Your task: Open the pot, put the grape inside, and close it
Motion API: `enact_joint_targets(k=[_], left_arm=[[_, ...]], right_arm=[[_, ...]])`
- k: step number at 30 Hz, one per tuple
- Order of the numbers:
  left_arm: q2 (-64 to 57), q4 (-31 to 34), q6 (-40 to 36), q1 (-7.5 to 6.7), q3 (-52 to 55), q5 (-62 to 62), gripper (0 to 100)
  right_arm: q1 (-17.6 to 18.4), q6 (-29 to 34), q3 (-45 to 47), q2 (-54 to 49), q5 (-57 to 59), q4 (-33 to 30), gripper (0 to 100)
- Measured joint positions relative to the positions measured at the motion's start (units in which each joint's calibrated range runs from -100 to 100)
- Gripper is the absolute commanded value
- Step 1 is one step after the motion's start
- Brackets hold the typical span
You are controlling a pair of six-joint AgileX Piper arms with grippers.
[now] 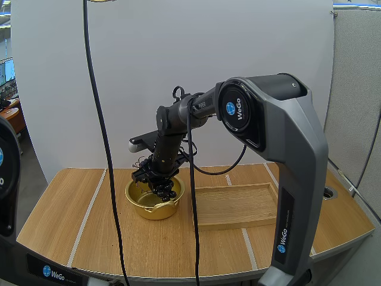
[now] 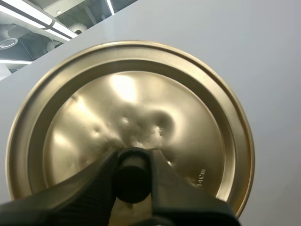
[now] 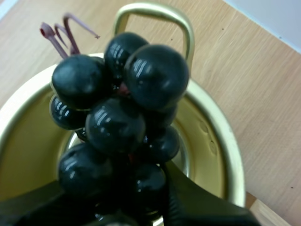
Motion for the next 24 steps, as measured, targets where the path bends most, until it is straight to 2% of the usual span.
enact_joint_targets(k=[15,24], left_arm=[[0.0,0.0,0.0,0.0,0.0,0.0,0],[0.0,0.0,0.0,0.0,0.0,0.0,0]], right_arm=[[0.0,0.09,-0.41,5.87,-1.93,0.35,0],[0.0,0.09,-0.41,6.02,-0.46,1.89,0]])
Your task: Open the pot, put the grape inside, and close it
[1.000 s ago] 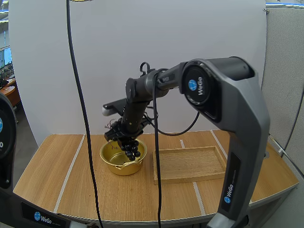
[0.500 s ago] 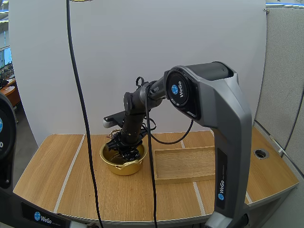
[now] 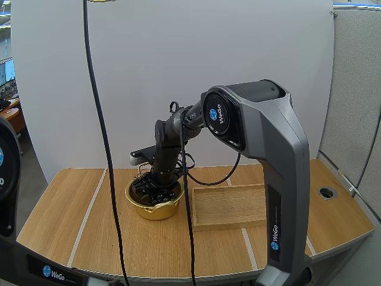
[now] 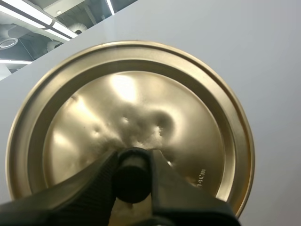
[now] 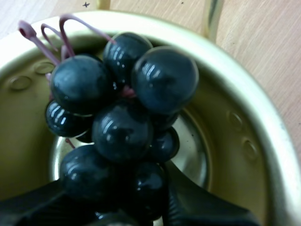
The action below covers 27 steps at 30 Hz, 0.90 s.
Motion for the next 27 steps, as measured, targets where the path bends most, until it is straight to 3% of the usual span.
enact_joint_targets(k=[5,6,7,8,10,11,27], left_arm=[[0.0,0.0,0.0,0.0,0.0,0.0,0],[0.0,0.0,0.0,0.0,0.0,0.0,0],[0.0,0.0,0.0,0.0,0.0,0.0,0],[0.0,0.0,0.0,0.0,0.0,0.0,0],[0.0,0.0,0.0,0.0,0.0,0.0,0],[0.0,0.0,0.0,0.0,0.0,0.0,0],[0.0,0.0,0.0,0.0,0.0,0.0,0]], right_arm=[[0.0,0.0,0.0,0.0,0.0,0.48,0],[0.0,0.0,0.0,0.0,0.17,1.18,9],[0.0,0.0,0.0,0.0,0.35,1.21,28],[0.0,0.0,0.0,0.0,0.35,1.21,40],[0.0,0.0,0.0,0.0,0.35,1.3,76],[0.0,0.0,0.0,0.0,0.35,1.3,100],[0.0,1.2,0.12,-3.74,2.25,1.57,100]])
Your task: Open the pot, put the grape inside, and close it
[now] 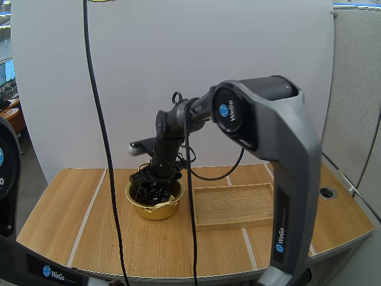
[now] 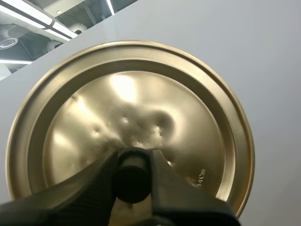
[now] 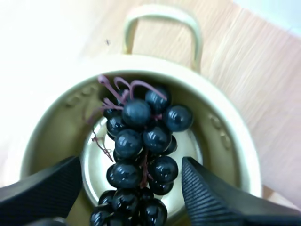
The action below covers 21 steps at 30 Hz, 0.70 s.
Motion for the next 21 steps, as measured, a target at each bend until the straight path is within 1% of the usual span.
enact_joint_targets(k=[6,9,15,17,21], left_arm=[[0.0,0.0,0.0,0.0,0.0,0.0,0],[0.0,0.0,0.0,0.0,0.0,0.0,0],[0.0,0.0,0.0,0.0,0.0,0.0,0],[0.0,0.0,0.0,0.0,0.0,0.0,0],[0.0,0.0,0.0,0.0,0.0,0.0,0]], right_arm=[[0.0,0.0,0.0,-6.09,-0.16,0.0,100],[0.0,0.0,0.0,-12.46,0.24,0.0,100],[0.0,0.0,0.12,-16.01,0.6,0.0,100],[0.0,0.0,0.08,-23.42,3.95,0.0,100],[0.0,0.0,0.08,-26.82,5.89,0.0,100]])
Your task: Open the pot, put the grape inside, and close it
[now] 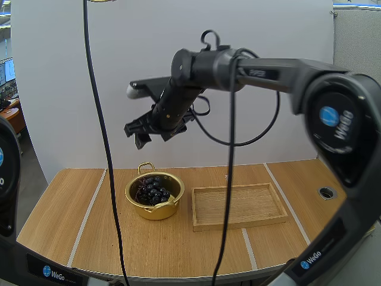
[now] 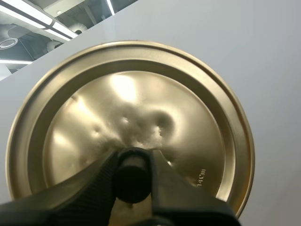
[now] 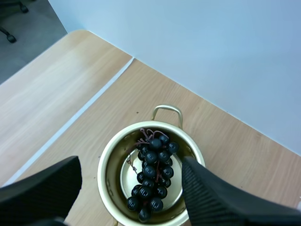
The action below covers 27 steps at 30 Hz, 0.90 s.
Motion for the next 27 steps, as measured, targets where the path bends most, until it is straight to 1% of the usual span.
enact_joint_targets(k=[1,6,8,18,19,21,25,27], left_arm=[[0.0,0.0,0.0,0.0,0.0,0.0,0],[0.0,0.0,0.0,0.0,0.0,0.0,0],[0.0,0.0,0.0,0.0,0.0,0.0,0],[0.0,0.0,0.0,0.0,0.0,0.0,0],[0.0,0.0,0.0,0.0,0.0,0.0,0],[0.0,0.0,0.0,0.0,0.0,0.0,0],[0.0,0.0,0.0,0.0,0.0,0.0,0],[0.0,0.0,0.0,0.0,0.0,0.0,0]], right_arm=[[0.0,0.0,0.0,-2.34,1.43,0.0,100],[0.0,0.0,0.0,-6.64,4.71,0.0,100],[0.0,0.0,0.0,-12.19,9.01,-0.31,100],[0.0,0.0,0.06,-16.43,11.45,-0.46,100],[0.0,0.0,0.17,-22.25,15.86,-1.27,100],[0.0,0.21,0.61,-25.13,17.66,-2.04,100],[0.0,0.41,7.39,-34.14,20.34,-2.49,100],[0.0,0.53,9.31,-36.98,20.56,-2.99,100]])
